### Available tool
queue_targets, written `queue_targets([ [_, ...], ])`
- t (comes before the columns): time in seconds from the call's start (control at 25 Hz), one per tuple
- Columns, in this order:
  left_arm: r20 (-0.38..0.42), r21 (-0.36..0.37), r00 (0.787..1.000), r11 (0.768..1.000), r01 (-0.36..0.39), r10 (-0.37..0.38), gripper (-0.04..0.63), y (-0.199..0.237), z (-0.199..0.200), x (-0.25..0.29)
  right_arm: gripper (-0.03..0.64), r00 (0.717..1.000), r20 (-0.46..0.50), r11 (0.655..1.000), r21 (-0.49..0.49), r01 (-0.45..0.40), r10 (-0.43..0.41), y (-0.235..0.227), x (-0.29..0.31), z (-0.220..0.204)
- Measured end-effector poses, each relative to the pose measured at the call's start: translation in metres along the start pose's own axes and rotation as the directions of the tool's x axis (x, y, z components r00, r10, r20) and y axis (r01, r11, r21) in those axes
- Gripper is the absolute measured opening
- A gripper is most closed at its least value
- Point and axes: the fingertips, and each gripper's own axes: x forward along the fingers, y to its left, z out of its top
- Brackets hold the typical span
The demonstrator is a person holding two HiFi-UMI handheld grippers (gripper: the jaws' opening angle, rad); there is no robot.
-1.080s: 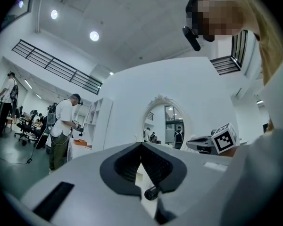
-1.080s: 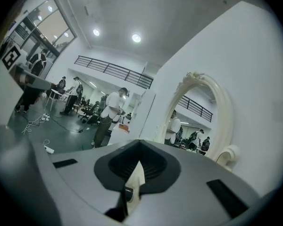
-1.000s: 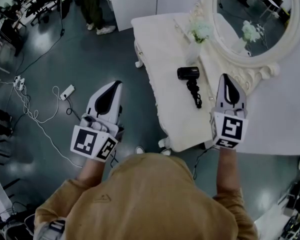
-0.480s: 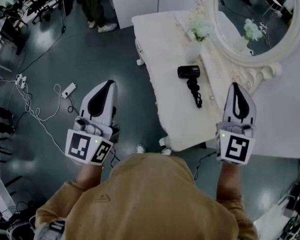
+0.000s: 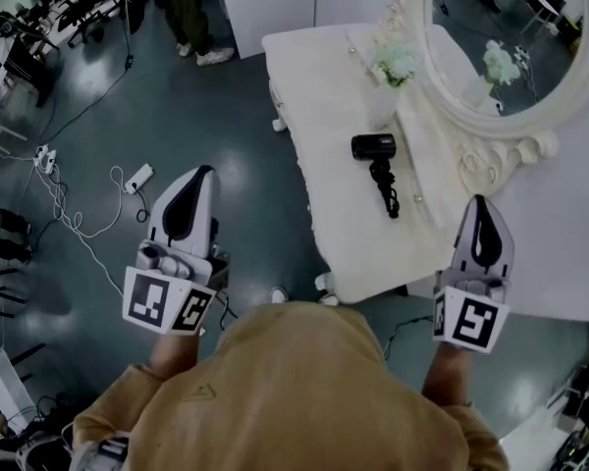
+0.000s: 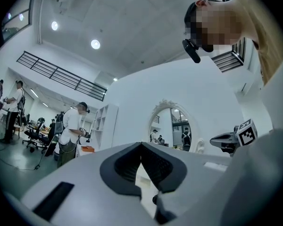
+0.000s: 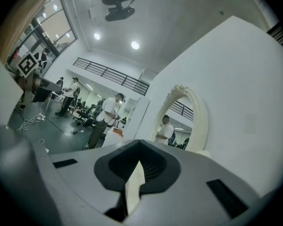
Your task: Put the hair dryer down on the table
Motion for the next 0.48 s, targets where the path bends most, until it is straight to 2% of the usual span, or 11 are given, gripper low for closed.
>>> queue_targets([
  [0.48, 0.012, 0.009, 1.000, 1.000, -0.013, 0.012, 0.003, 0.0051, 0.0045, -0.0017, 0.003, 1.000, -0.006, 1.000, 0.015, 0.026, -0.026, -0.0001, 0.0015, -0.0042],
])
